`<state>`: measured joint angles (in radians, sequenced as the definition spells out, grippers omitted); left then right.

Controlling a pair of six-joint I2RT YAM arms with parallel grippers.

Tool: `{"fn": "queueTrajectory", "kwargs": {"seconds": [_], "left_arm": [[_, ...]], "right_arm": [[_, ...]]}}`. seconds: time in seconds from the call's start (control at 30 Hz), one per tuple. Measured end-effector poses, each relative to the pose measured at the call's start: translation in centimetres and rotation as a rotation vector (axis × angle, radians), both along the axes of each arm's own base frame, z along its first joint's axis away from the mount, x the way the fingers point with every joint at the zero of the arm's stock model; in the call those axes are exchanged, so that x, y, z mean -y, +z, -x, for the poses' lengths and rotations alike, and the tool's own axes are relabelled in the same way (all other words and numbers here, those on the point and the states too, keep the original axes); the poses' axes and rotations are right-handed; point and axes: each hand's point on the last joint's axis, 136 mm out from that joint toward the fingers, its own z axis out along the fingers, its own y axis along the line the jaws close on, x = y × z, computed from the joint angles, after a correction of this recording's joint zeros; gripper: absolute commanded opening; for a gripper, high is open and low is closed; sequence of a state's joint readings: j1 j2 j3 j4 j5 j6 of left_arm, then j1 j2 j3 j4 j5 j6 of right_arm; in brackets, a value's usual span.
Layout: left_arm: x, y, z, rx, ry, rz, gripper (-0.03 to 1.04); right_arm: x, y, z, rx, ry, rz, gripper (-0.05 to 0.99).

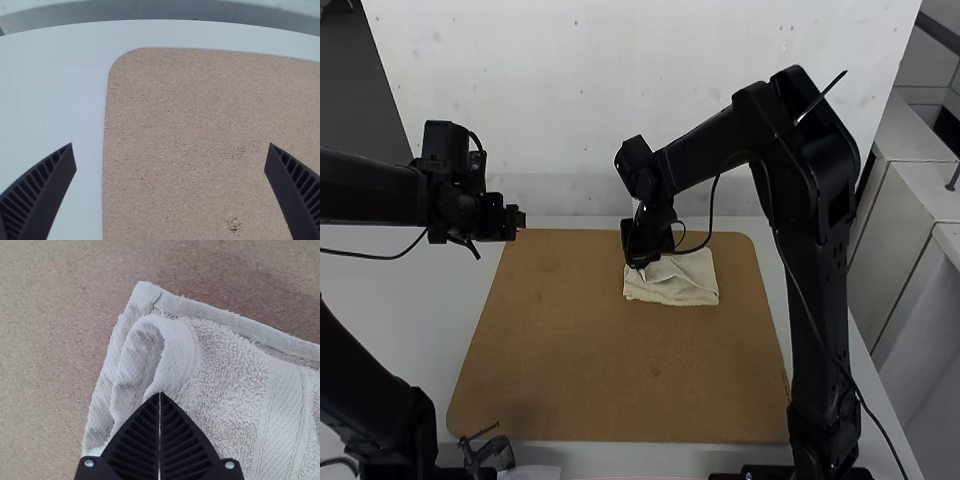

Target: Fold the towel.

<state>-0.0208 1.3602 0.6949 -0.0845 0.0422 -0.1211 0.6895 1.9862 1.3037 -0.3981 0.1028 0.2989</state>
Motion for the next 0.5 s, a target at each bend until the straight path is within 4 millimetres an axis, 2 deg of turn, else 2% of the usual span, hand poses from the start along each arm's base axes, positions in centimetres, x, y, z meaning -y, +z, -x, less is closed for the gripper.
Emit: {"fn": "queueTrajectory", "kwargs": {"seconds": [0.13,0.33,0.5], "left_arm": [[0.0,0.0,0.0,0.0,-0.001,-0.001,0.97],[0.0,0.0,0.0,0.0,-0.002,-0.001,0.97],[0.0,0.0,0.0,0.003,-0.003,-0.003,0.97]], "right_arm": [[-0.3,-0.5,0.1,-0.01,0.0,0.003,0.02],[-0.7,-0.1,0.0,-0.002,-0.003,-0.007,0.02],[-1.8,0.4,0.1,0.008,0.011,-0.02,0.02]]}}
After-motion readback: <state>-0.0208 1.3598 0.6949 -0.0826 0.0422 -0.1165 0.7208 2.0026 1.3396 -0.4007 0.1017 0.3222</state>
